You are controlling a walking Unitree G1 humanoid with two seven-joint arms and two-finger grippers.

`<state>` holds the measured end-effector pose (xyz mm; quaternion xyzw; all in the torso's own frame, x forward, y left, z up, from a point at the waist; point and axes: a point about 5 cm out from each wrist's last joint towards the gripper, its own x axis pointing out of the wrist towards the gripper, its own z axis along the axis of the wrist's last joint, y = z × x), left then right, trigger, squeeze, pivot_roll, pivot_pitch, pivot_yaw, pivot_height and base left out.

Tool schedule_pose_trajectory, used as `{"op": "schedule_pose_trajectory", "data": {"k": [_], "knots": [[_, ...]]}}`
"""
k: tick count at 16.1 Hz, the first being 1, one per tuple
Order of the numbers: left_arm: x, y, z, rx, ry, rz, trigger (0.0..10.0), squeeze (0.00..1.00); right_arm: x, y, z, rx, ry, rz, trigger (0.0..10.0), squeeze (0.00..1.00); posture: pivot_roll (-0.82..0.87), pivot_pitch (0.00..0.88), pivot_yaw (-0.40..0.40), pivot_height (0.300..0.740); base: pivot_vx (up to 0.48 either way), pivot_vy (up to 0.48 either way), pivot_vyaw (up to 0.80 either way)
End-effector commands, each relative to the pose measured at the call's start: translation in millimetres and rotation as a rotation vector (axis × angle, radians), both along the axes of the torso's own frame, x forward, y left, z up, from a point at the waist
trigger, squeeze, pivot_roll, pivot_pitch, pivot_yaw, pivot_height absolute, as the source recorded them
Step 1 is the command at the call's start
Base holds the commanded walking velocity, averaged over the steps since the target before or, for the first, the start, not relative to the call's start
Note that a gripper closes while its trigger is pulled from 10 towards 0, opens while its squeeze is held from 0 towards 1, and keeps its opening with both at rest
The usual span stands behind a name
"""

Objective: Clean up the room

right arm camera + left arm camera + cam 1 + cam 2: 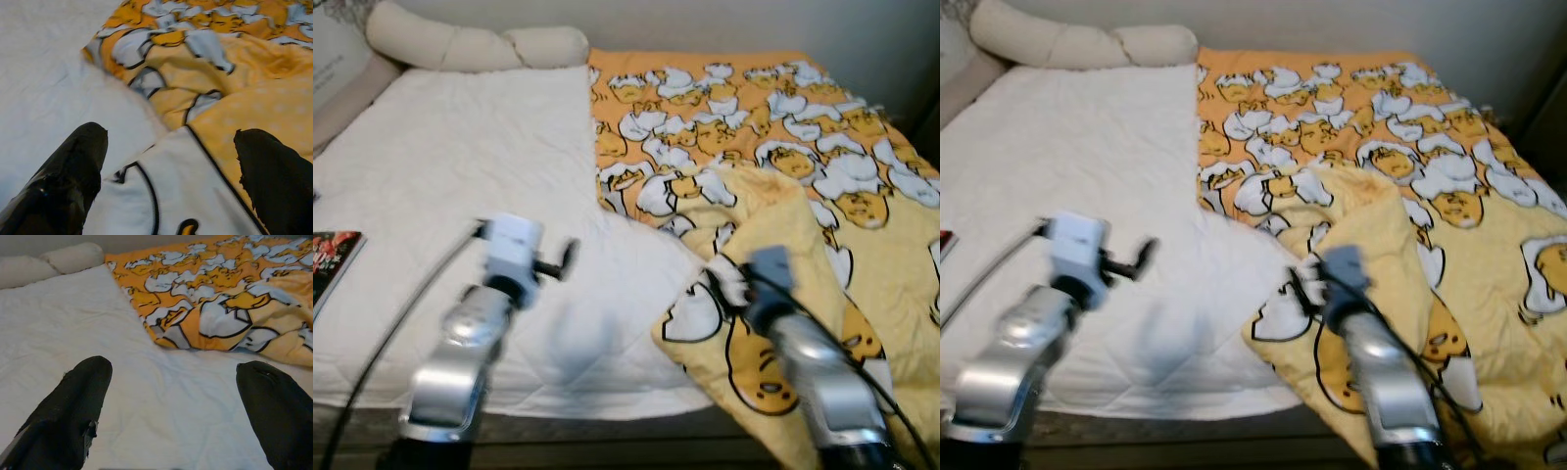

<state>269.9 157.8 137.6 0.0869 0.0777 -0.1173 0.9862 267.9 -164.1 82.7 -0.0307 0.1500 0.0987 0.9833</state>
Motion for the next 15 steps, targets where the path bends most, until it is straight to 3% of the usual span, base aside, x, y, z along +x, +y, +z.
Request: {"op": "schedule_pose_trajectory", "data": {"k": [1,2,4,8,10,13,14,15], "knots": [[-2.9,8.4,-0.3,0.020,-0.004,0.035,10.0,0.00,-1.5,7.6,1.3,0.034,-0.006,0.034,10.0,0.71,0.04,0.000,0.000,0.740,0.000,0.000,0.00],[-4.1,7.6,-3.1,0.021,0.007,0.028,10.0,0.00,-0.7,5.8,-0.8,0.016,-0.002,0.030,10.0,1.00,0.04,0.000,0.003,0.740,0.000,0.000,0.00],[-2.8,5.6,-4.0,0.028,0.021,-0.010,10.0,0.00,8.5,2.9,-9.3,-0.037,0.040,0.029,10.0,1.00,0.03,0.000,0.018,0.740,0.000,0.000,0.00],[-3.2,-1.0,-8.8,0.097,0.099,-0.227,10.0,0.00,35.2,14.7,-29.6,-0.119,0.150,0.139,10.0,1.00,0.03,0.000,0.042,0.740,0.000,0.000,0.00],[-6.0,4.0,-9.1,0.144,0.146,-0.319,10.0,0.00,53.1,25.8,-41.5,-0.189,0.200,0.174,10.0,1.00,0.05,0.000,0.053,0.740,0.000,0.000,0.00],[-16.9,14.3,-6.2,0.183,0.208,-0.397,10.0,0.00,61.4,44.7,-49.4,-0.248,0.268,0.248,10.0,1.00,0.11,0.000,0.048,0.740,0.000,0.000,0.00],[-21.2,16.7,-6.8,0.189,0.228,-0.414,10.0,0.00,62.1,50.0,-50.0,-0.248,0.278,0.276,10.0,0.19,0.12,0.000,0.046,0.740,0.000,0.000,0.00],[-28.2,18.2,-8.9,0.190,0.263,-0.444,10.0,0.00,59.9,53.7,-54.2,-0.291,0.306,0.316,10.0,0.00,0.14,0.000,0.039,0.740,0.000,0.000,0.00]]}}
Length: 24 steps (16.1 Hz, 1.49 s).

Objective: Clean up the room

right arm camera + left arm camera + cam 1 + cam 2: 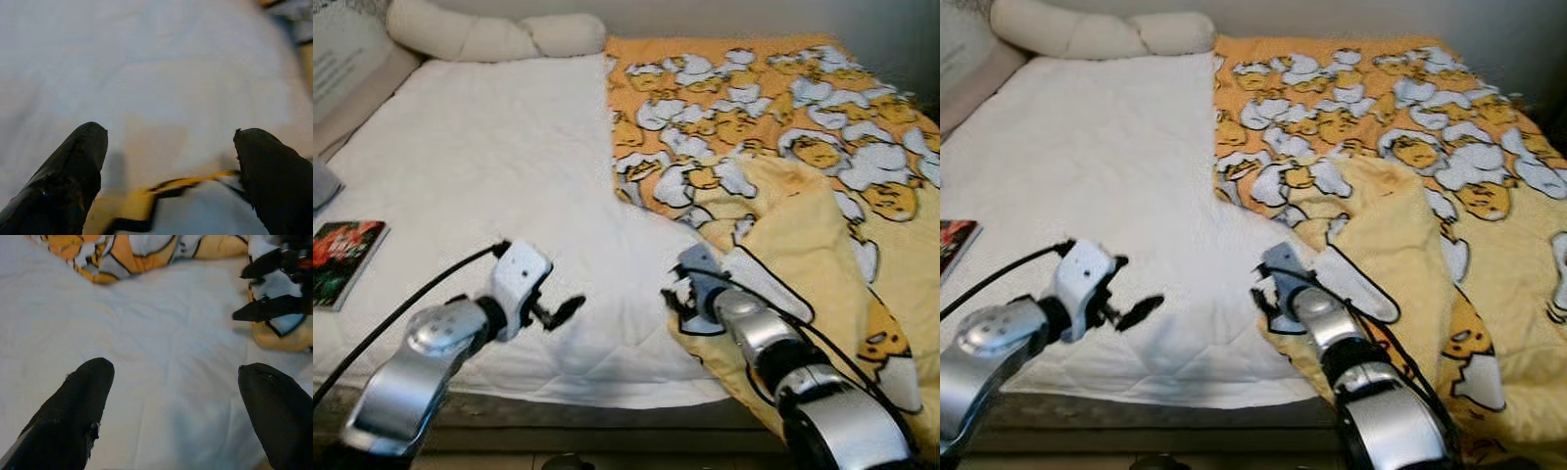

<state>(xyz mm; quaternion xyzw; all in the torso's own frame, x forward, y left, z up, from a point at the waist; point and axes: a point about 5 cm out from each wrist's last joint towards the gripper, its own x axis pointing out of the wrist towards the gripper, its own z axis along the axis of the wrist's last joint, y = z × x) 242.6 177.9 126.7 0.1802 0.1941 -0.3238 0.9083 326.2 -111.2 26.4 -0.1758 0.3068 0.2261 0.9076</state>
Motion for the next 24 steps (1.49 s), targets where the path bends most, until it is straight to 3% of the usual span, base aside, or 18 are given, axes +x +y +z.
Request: {"op": "schedule_pose_trajectory", "data": {"k": [1,3,4,5,11,17,24], "knots": [[-6.8,-0.5,0.1,0.008,0.034,-0.041,10.0,0.00,-0.7,1.7,-2.0,-0.063,0.004,0.048,10.0,0.00,0.14,0.000,0.034,0.740,0.000,0.000,0.00],[-8.5,2.3,-0.2,0.023,0.047,-0.033,10.0,0.00,-1.1,-4.3,-5.4,-0.180,-0.026,0.039,10.0,0.00,0.16,0.000,0.020,0.740,0.000,0.000,0.00],[-8.5,4.2,0.4,0.027,0.048,-0.019,10.0,0.00,-4.1,-9.7,-10.1,-0.234,-0.011,0.023,3.2,0.00,0.16,0.000,0.015,0.740,0.000,0.000,0.00],[-9.4,6.3,0.6,0.031,0.052,-0.007,10.0,0.00,-9.8,-12.5,-17.1,-0.255,0.020,0.008,0.4,0.00,0.17,0.000,0.010,0.740,0.000,0.000,0.00],[-6.8,7.1,3.8,0.043,0.061,-0.015,10.0,0.00,-23.5,-13.6,-31.5,-0.222,0.084,-0.012,0.0,0.00,0.17,0.000,0.026,0.740,0.000,0.000,0.00],[-4.1,1.1,2.6,0.035,0.066,-0.028,10.0,0.00,-23.1,-27.7,-31.7,-0.090,0.103,-0.185,0.0,0.00,0.14,0.000,0.034,0.740,0.000,0.000,0.00],[-2.9,-6.0,2.8,0.008,0.063,-0.033,10.0,0.00,-27.3,-36.6,-35.0,-0.040,0.121,-0.190,0.0,0.00,0.13,0.000,0.026,0.740,0.000,0.000,0.00]]}}
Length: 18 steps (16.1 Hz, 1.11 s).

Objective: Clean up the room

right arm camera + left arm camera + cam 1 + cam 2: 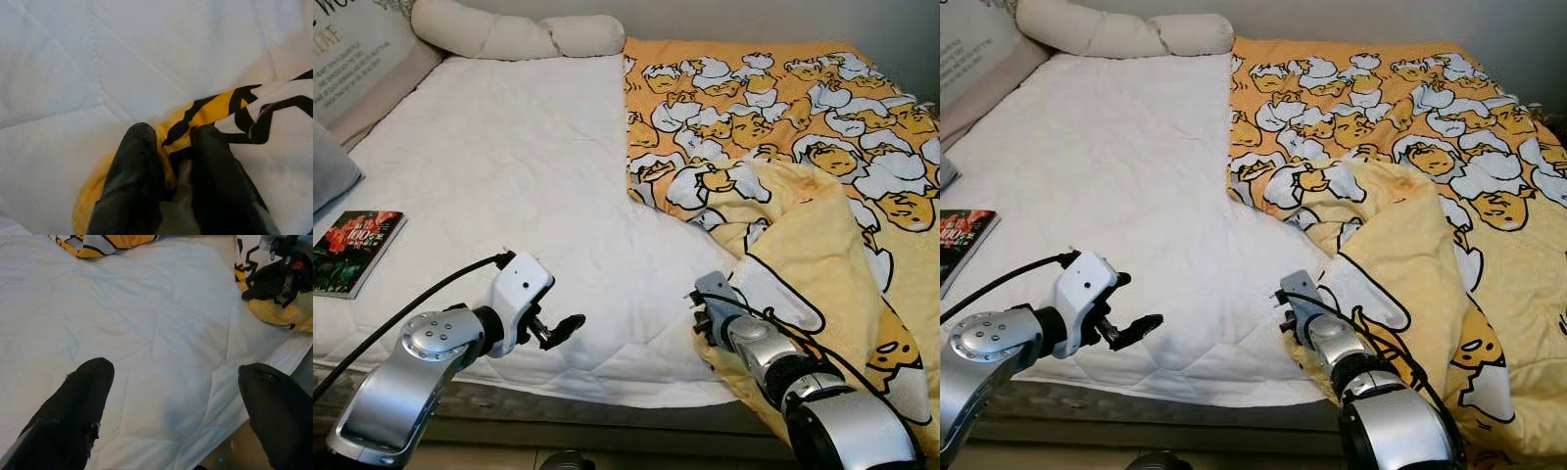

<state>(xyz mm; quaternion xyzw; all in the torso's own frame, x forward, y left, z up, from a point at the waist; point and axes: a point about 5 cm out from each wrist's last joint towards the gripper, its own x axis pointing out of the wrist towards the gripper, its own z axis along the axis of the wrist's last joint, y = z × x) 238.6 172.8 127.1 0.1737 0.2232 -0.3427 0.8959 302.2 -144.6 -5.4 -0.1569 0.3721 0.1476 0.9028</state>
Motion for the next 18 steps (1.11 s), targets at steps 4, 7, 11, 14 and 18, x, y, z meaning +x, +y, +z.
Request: {"op": "schedule_pose_trajectory", "data": {"k": [4,7,11,14,18], "knots": [[-3.4,-12.2,4.2,-0.030,-0.014,0.004,10.0,0.00,-11.3,-10.4,-6.0,0.179,0.024,0.049,0.0,0.00,0.14,0.000,-0.015,0.740,0.000,0.000,0.00],[-9.2,-20.4,3.8,-0.055,-0.013,0.019,10.0,0.00,-26.3,-19.5,-9.1,0.344,0.056,0.187,0.0,0.00,0.14,0.000,-0.031,0.740,0.000,0.000,0.00],[-14.0,-19.3,1.4,-0.049,0.008,0.019,10.0,0.00,-62.4,-29.1,-19.6,0.486,0.188,0.448,0.0,0.00,0.13,0.000,-0.010,0.740,0.000,0.000,0.00],[-12.7,-19.5,1.8,-0.041,0.018,0.003,10.0,0.00,-89.7,-35.7,-30.4,0.494,0.298,0.604,0.0,0.00,0.12,0.000,0.003,0.740,0.000,0.000,0.00],[-11.0,-18.7,2.5,-0.035,0.015,-0.001,10.0,0.00,-66.3,-42.5,-22.4,0.377,0.101,0.432,10.0,1.00,0.12,0.000,0.019,0.740,0.000,0.000,0.00]]}}
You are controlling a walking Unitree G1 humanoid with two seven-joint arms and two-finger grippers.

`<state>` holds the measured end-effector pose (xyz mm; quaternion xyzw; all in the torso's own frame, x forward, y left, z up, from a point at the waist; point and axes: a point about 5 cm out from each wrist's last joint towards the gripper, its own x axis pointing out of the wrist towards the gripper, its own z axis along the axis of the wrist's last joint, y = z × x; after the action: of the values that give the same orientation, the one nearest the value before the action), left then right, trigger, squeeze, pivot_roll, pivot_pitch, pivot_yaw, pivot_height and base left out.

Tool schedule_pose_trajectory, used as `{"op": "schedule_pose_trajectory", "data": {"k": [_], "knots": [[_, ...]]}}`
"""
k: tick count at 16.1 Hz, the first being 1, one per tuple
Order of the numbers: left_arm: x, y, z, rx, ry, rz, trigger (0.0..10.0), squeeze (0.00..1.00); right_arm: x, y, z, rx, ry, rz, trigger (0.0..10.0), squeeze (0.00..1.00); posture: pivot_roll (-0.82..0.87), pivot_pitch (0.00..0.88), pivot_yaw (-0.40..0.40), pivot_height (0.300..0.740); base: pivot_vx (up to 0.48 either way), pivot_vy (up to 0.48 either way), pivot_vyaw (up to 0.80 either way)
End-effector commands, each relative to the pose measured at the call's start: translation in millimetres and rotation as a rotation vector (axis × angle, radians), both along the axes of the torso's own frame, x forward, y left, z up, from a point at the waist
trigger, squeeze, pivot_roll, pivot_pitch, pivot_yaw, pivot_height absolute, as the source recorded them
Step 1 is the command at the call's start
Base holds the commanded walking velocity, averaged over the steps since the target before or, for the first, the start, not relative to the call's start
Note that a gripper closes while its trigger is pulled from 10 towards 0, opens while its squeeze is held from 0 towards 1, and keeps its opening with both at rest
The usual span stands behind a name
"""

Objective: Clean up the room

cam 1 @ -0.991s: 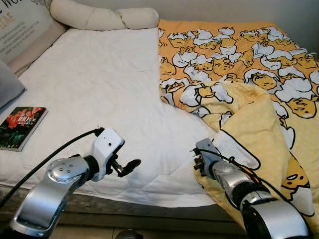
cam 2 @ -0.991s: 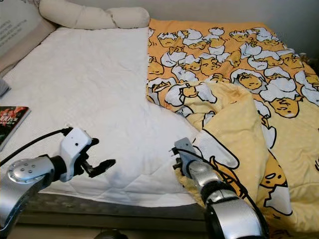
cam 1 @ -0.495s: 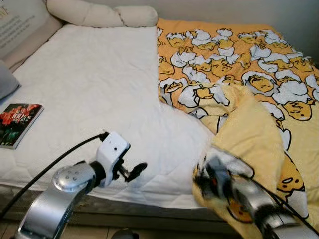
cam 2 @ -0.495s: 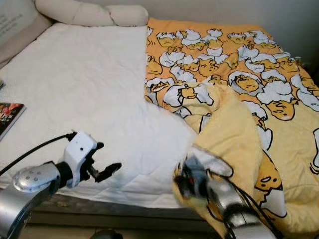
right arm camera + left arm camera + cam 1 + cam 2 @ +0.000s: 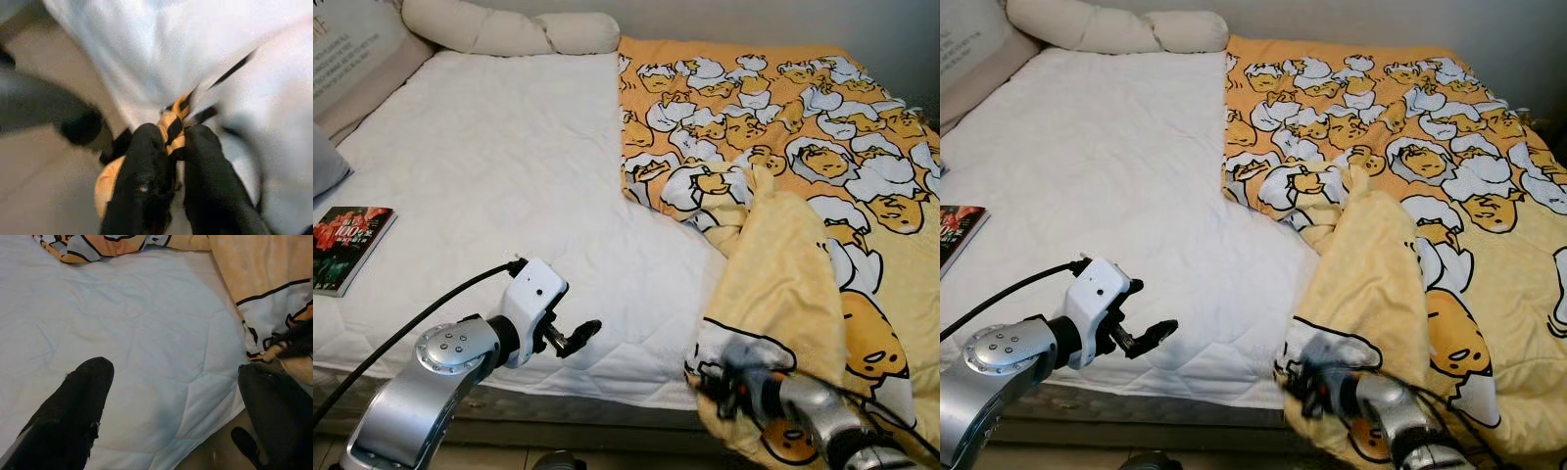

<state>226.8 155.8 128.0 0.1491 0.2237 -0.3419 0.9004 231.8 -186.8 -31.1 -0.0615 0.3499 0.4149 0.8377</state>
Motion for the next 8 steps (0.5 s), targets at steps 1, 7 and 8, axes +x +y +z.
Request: {"op": "schedule_pose_trajectory", "data": {"k": [1,7,8], "knots": [[1.2,-1.2,1.7,0.011,0.000,-0.018,10.0,0.00,5.8,0.8,6.1,0.041,-0.018,0.005,10.0,1.00,0.11,0.000,0.022,0.740,0.000,0.000,0.00],[3.8,1.2,2.5,0.017,0.001,-0.025,10.0,0.00,19.7,8.6,24.0,0.133,-0.067,0.120,10.0,1.00,0.11,0.000,0.024,0.740,0.000,0.000,0.00],[4.3,1.8,2.6,0.018,0.000,-0.024,10.0,0.00,28.0,10.6,29.9,0.128,-0.106,0.100,10.0,1.00,0.11,0.000,0.028,0.740,0.000,0.000,0.00]]}}
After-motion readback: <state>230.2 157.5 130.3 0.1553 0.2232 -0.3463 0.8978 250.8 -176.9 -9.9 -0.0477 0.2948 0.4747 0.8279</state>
